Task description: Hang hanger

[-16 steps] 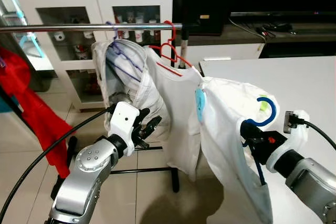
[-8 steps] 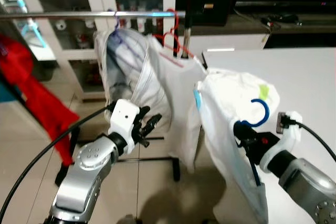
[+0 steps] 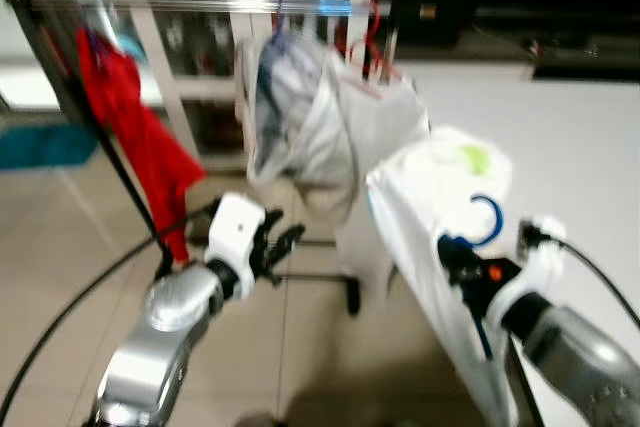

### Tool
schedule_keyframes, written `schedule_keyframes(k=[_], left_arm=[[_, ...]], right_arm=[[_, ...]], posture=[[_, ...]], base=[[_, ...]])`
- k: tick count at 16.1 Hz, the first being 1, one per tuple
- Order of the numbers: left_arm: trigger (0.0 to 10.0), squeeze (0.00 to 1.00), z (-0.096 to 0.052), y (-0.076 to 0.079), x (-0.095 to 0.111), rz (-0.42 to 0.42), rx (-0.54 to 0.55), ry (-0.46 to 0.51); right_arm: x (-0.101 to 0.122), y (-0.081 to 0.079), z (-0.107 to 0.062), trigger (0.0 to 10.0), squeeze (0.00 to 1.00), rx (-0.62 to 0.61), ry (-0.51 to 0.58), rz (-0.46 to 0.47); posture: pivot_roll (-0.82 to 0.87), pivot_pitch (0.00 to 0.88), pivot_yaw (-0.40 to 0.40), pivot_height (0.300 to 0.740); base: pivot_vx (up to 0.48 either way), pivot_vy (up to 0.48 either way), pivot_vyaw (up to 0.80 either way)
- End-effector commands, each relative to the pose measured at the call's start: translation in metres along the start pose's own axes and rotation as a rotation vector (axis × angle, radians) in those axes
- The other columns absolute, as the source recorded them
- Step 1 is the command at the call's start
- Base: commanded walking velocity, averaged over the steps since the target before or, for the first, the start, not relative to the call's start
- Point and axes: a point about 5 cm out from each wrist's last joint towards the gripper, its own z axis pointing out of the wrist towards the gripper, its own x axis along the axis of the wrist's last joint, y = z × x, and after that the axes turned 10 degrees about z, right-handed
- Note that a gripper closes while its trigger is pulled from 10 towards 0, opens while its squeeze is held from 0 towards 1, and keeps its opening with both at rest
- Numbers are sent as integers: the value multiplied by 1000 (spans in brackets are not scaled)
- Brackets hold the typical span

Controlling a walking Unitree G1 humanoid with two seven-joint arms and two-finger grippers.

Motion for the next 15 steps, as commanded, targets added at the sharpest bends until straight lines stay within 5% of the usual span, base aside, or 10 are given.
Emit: schedule_keyframes(k=[1,10,15], left_arm=[[10000,0,0,1,4,4,-3,10],[10000,0,-2,1,3,-7,3,3],[10000,0,6,-6,7,21,20,16]], right_arm=[[4,-2,-1,10000,0,8,18,-16],[3,-1,3,10000,0,8,8,-34],[23,-7,26,10000,0,-21,126,-178]], posture=[[-94,0,18,740],[-79,0,4,740],[-80,0,3,740]], base=[[0,0,0],[0,277,0],[0,0,0]])
